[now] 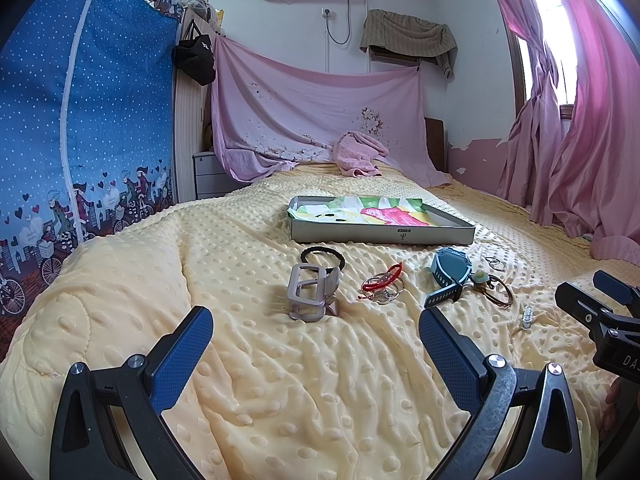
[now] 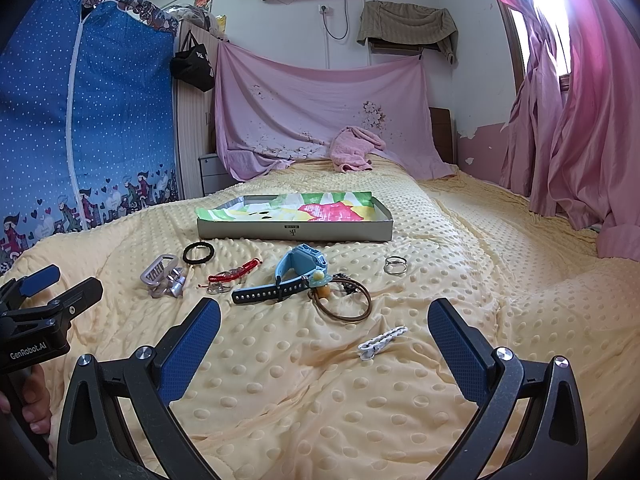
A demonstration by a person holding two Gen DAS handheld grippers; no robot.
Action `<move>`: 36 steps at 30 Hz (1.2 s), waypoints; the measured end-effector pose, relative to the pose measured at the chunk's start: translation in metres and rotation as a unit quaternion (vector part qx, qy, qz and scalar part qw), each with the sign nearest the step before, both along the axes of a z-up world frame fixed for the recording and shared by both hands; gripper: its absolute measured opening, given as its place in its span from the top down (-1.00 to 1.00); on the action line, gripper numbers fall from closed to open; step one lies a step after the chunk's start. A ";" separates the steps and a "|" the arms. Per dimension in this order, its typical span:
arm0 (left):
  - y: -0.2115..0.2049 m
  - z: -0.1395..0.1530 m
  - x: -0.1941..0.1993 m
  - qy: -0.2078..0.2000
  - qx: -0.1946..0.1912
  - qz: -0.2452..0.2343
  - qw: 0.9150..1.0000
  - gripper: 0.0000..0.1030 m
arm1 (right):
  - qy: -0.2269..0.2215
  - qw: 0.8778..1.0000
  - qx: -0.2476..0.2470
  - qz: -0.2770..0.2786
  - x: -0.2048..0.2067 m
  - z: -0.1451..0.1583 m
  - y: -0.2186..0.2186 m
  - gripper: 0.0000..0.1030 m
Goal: Organize jewelry
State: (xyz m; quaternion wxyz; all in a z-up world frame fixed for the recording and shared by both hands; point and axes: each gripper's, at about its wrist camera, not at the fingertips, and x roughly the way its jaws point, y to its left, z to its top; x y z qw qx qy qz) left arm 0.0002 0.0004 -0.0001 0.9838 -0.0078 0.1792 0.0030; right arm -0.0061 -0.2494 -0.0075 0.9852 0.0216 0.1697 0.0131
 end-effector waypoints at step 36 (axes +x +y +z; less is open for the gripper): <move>0.013 0.032 0.047 0.010 -0.027 0.035 0.999 -1.00 | 0.010 0.999 0.029 0.023 0.050 0.028 0.001 -0.98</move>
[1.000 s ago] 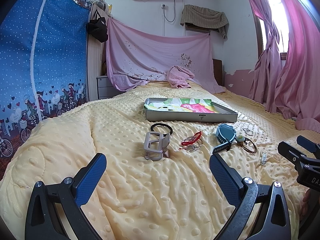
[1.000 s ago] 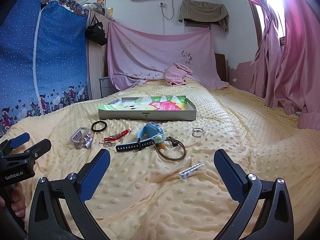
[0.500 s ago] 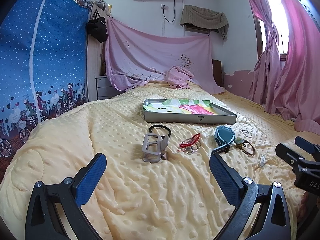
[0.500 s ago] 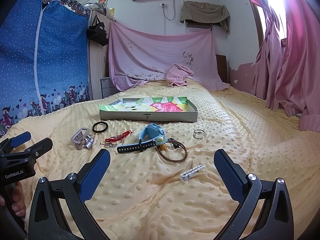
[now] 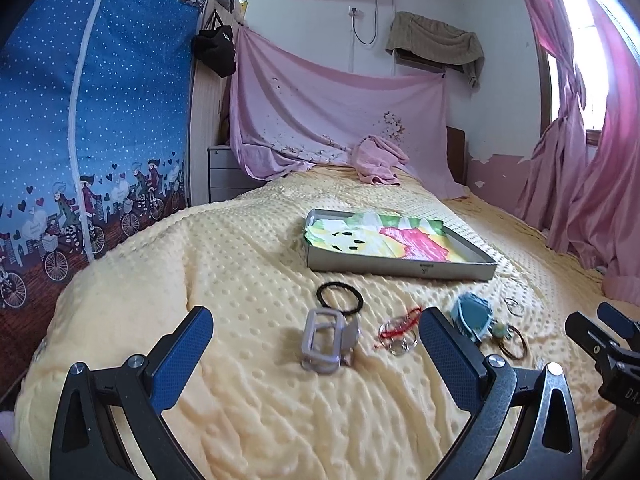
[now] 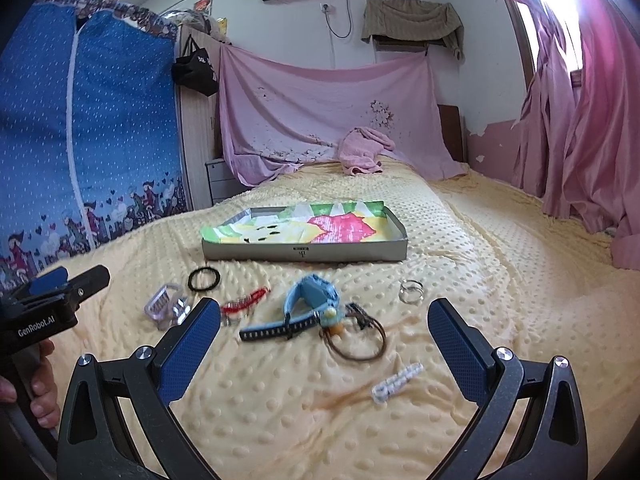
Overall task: Organize jewelry
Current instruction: 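Grasp the grey claw hair clip with the left tool while the right tool grasps the blue smartwatch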
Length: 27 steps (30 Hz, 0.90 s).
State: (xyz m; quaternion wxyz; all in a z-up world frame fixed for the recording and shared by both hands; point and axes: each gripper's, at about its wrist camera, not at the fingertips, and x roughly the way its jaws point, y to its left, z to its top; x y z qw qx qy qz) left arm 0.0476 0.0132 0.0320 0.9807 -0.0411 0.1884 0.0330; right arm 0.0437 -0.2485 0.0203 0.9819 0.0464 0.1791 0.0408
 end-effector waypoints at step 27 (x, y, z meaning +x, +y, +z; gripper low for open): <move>0.002 -0.063 0.089 0.137 -0.036 -0.055 0.988 0.01 | 0.176 0.981 -0.033 0.069 0.163 -0.071 0.041 -0.08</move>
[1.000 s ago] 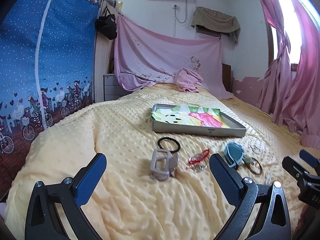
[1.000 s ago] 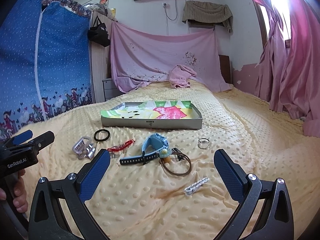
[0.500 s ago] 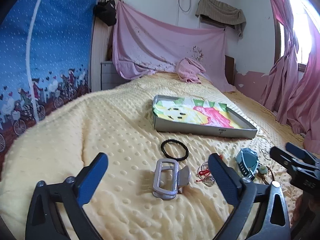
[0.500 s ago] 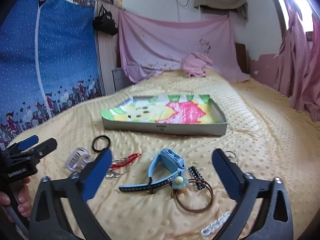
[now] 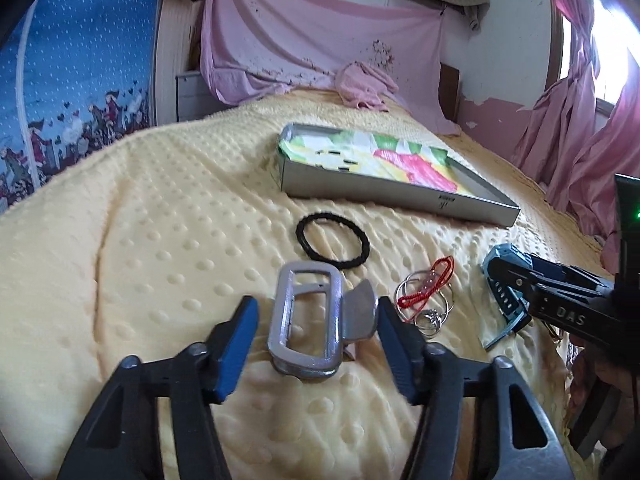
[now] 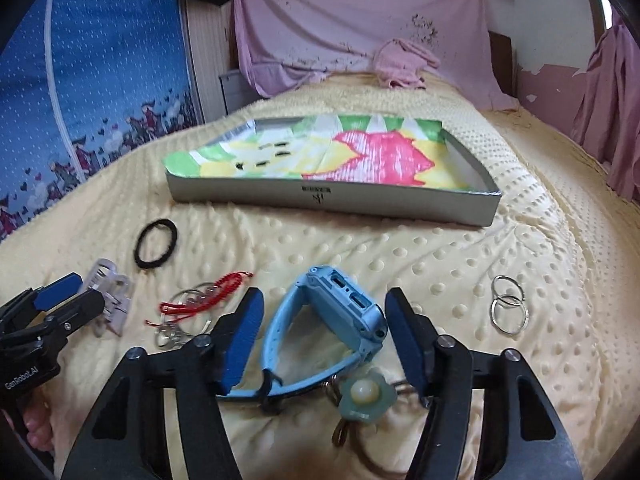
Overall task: Organize jewelry
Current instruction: 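Grasp the grey claw hair clip with the left tool while the right tool grasps the blue smartwatch, then carry the clip and watch into the grey tray and open both tools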
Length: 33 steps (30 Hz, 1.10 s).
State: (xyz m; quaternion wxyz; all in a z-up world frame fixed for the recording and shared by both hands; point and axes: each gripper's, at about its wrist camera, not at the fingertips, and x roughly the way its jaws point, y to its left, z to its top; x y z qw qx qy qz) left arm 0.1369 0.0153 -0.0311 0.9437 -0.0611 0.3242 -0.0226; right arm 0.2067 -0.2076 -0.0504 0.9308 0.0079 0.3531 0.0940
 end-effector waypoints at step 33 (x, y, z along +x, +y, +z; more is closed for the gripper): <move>-0.021 0.045 0.030 -0.030 -0.081 -0.034 0.996 0.08 | -0.036 0.993 0.109 0.025 0.004 0.028 -0.011 0.58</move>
